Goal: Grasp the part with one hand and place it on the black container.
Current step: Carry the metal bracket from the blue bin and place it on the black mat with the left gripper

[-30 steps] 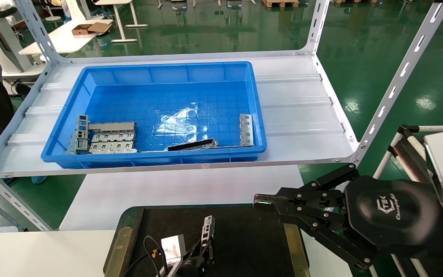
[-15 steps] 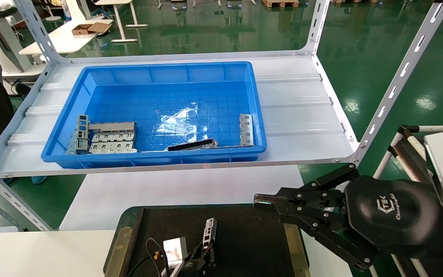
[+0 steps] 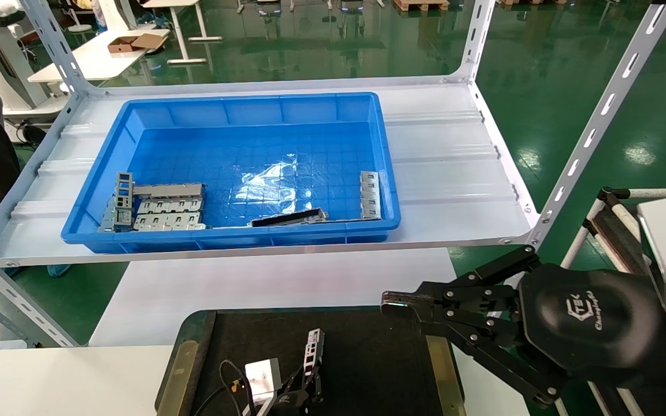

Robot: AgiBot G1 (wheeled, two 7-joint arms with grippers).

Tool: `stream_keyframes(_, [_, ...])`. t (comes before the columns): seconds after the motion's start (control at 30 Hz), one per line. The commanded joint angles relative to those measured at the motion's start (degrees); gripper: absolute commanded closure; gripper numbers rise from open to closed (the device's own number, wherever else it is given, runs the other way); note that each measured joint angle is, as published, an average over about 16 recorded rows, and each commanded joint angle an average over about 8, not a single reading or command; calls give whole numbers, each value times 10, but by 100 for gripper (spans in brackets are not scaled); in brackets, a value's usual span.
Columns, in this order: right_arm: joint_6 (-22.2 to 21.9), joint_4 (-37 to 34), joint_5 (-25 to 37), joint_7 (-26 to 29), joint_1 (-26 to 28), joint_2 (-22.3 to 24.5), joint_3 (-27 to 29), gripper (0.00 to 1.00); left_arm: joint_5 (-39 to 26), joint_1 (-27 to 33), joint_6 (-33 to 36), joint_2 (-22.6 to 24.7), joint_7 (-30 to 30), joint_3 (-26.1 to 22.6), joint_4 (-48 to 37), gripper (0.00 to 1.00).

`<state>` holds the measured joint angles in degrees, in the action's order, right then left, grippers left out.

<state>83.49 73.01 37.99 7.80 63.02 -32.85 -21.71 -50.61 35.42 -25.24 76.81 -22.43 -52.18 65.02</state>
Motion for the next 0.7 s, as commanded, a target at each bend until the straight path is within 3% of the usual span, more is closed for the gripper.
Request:
stream_keyframes(0.03, [0,0,0,0,0,0,0,10,-1,1,-2,0,-5,-3,-2,29])
stream_keyframes(0.1, [0,0,0,0,0,0,0,0,-2,2,-3,0,-9,-6,-3,12])
stream_keyframes(0.17, [0,0,0,0,0,0,0,0,-3,3,-4,-1,-13,-10,-5,1])
stream_keyframes(0.7, [0,0,0,0,0,0,0,0,-19,14,-4,-5,-43,-27,1,0])
